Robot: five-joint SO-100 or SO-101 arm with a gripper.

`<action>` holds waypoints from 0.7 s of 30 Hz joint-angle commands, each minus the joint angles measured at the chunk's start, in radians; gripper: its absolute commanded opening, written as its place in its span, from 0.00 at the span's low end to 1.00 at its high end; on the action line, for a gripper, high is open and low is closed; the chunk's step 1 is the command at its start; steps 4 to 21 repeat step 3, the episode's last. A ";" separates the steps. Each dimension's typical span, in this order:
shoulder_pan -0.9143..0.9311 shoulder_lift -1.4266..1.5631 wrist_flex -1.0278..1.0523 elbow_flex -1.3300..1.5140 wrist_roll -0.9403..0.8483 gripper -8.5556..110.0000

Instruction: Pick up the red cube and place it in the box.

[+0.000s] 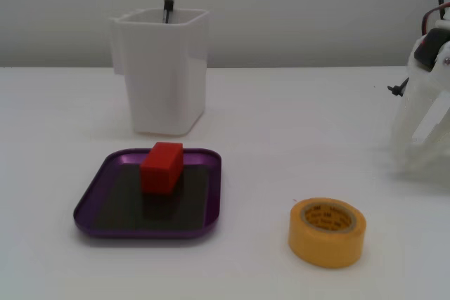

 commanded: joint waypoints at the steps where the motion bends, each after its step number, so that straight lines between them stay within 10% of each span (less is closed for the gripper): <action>1: -0.009 0.051 -0.009 0.008 -0.005 0.07; 21: -0.009 0.051 -0.009 0.008 -0.005 0.07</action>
